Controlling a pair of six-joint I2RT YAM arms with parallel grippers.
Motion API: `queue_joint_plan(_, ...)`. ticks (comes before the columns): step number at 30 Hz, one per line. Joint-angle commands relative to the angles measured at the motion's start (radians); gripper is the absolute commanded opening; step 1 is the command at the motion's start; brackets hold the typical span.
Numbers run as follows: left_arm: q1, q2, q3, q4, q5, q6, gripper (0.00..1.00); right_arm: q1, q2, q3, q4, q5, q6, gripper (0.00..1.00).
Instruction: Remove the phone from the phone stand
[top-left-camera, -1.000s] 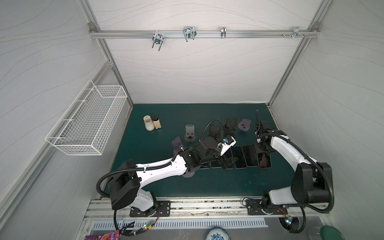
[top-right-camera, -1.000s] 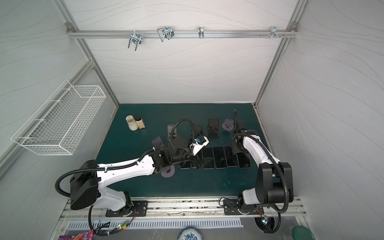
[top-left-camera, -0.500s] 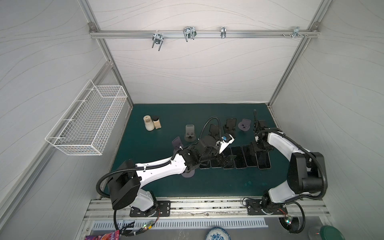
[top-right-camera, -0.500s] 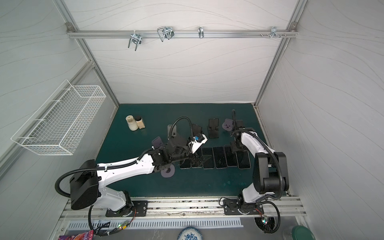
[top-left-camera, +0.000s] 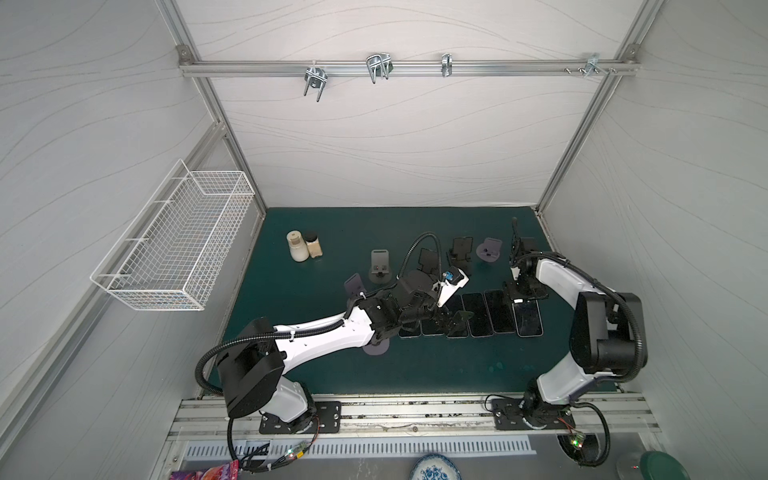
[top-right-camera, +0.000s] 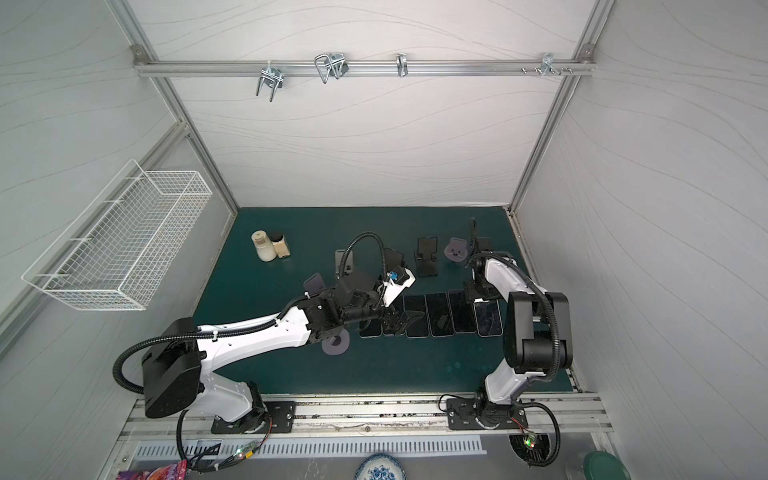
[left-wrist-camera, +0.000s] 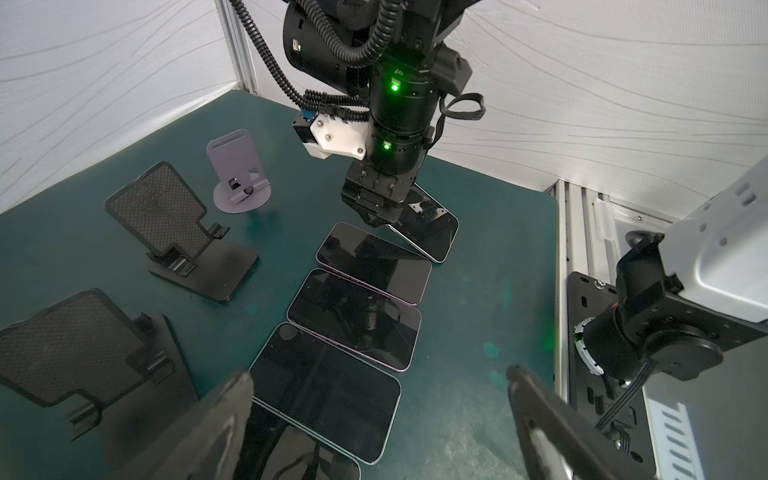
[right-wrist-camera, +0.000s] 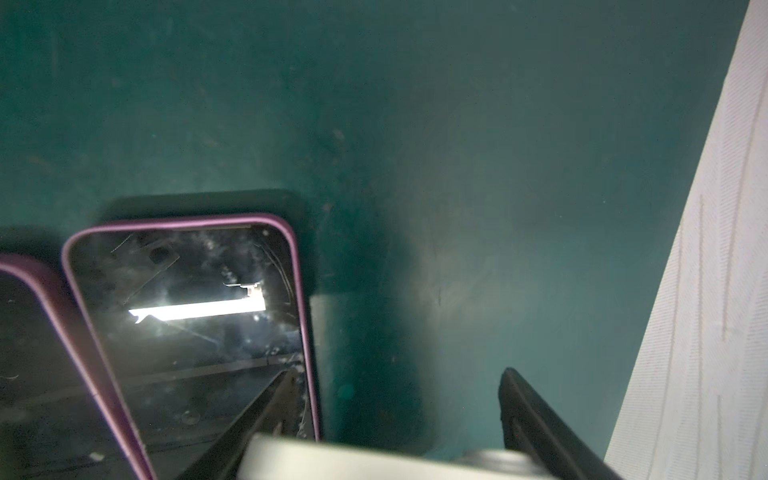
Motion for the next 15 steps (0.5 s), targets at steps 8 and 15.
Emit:
queue_joint_plan(8, 0.000, 0.031, 0.006, 0.067, 0.050, -0.016, 0.96, -0.027, 0.070, 0.039, 0.094, -0.046, -0.005, 0.48)
queue_joint_plan(15, -0.013, 0.049, 0.003, 0.064, 0.010, -0.001, 0.96, -0.048, 0.126, 0.056, 0.124, -0.050, -0.011, 0.48)
